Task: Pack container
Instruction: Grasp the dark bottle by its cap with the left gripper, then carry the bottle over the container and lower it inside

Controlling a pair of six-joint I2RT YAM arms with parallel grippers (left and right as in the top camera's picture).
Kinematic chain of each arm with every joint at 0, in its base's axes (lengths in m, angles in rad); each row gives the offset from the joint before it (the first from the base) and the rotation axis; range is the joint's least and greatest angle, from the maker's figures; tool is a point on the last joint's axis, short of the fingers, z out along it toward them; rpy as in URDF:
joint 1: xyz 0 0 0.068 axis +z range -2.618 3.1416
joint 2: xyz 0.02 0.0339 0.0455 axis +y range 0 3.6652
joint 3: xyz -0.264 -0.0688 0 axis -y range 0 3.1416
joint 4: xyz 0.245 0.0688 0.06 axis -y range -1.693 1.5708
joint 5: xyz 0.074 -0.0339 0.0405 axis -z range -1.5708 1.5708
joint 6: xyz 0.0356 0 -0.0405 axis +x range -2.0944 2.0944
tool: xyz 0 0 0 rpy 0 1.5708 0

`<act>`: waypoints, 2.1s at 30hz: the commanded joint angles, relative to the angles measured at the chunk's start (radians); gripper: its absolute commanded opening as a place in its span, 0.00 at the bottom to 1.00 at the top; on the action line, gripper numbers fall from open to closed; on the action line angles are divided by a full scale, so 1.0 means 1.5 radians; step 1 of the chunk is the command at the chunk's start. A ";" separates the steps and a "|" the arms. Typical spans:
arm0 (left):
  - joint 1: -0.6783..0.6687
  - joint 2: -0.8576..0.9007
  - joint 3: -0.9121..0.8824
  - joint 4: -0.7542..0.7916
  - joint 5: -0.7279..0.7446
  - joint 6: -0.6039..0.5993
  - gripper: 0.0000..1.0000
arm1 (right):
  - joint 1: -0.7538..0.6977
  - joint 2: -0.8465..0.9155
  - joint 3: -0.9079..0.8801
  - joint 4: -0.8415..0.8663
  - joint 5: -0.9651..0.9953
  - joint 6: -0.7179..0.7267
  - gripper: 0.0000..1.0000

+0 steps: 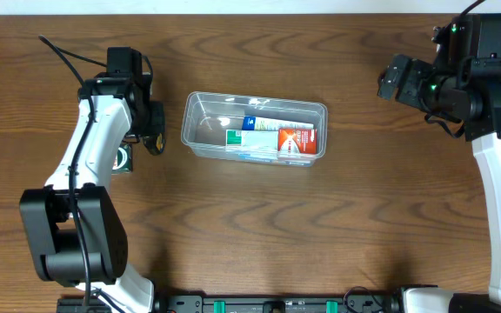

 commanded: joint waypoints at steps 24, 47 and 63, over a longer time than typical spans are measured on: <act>-0.264 -0.173 0.099 0.026 -0.001 0.014 0.23 | -0.003 -0.005 0.005 -0.001 0.002 0.008 0.99; -0.428 0.043 0.098 0.235 -0.001 0.102 0.23 | -0.003 -0.005 0.005 -0.001 0.002 0.008 0.99; -0.429 0.099 0.098 0.261 -0.001 0.101 0.53 | -0.003 -0.005 0.005 -0.001 0.002 0.008 0.99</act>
